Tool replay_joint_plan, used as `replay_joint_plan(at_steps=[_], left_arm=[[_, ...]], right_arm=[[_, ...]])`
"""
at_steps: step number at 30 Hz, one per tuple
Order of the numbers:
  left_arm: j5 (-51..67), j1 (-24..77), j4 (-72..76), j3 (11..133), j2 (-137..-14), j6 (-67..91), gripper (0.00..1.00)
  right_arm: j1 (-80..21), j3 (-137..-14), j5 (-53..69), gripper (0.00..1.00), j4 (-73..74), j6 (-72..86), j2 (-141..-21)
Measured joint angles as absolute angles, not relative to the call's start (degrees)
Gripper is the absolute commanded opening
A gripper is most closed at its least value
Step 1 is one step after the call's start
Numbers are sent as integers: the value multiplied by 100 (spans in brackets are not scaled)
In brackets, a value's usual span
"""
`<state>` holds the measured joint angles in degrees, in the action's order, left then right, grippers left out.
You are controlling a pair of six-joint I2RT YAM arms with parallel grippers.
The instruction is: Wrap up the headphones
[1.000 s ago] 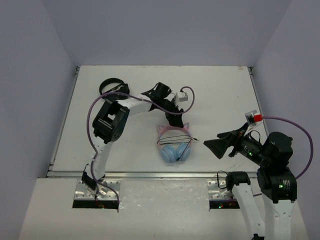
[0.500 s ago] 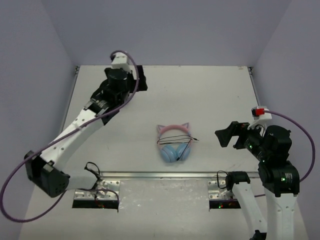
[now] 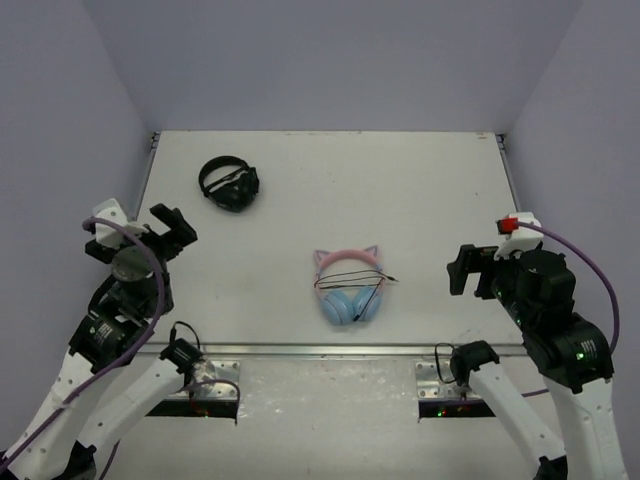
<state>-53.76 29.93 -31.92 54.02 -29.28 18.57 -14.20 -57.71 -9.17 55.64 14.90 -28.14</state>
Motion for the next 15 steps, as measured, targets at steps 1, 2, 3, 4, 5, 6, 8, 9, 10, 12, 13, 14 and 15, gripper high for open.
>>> replay_joint_plan(at_steps=[1,2,3,4,5,6,8,9,10,12,13,14,15], left_arm=[[-5369,2993,-3223,5188,-2893,1855,100],[-5315,2991,-3256,4982,-2882,1855,100],[-5258,2987,-3286,4825,-2877,1855,100],[-5192,2965,-3336,4703,-2875,1852,100],[-5155,2963,-3393,4639,-2869,1855,100],[-5142,2958,-3424,4615,-2829,1855,100],[-5142,2954,-3409,4600,-2711,1857,100],[-5137,2954,-3398,4578,-2641,1855,100],[-5131,2954,-3363,4536,-2563,1855,100],[-5131,2950,-3317,4488,-2333,1855,100],[-5131,2947,-3288,4486,-2276,1852,100],[-5131,2947,-3251,4484,-2252,1852,100],[-5118,2947,-3227,4480,-2248,1852,100]], right_arm=[[-1505,-5771,-1048,99,5581,1472,-2812],[-1557,-5767,-1131,99,5583,1461,-2812],[-1588,-5765,-1205,99,5579,1448,-2812],[-1610,-5754,-1225,99,5577,1444,-2808],[-1627,-5728,-1249,99,5572,1433,-2799],[-1629,-5699,-1258,99,5568,1431,-2792],[-1629,-5636,-1267,99,5566,1431,-2790],[-1634,-5605,-1264,99,5564,1431,-2790],[-1634,-5588,-1258,99,5561,1433,-2790],[-1634,-5581,-1225,99,5557,1433,-2790],[-1634,-5581,-1199,99,5548,1433,-2790],[-1634,-5581,-1188,99,5546,1433,-2790],[-1634,-5581,-1184,99,5546,1433,-2790]])
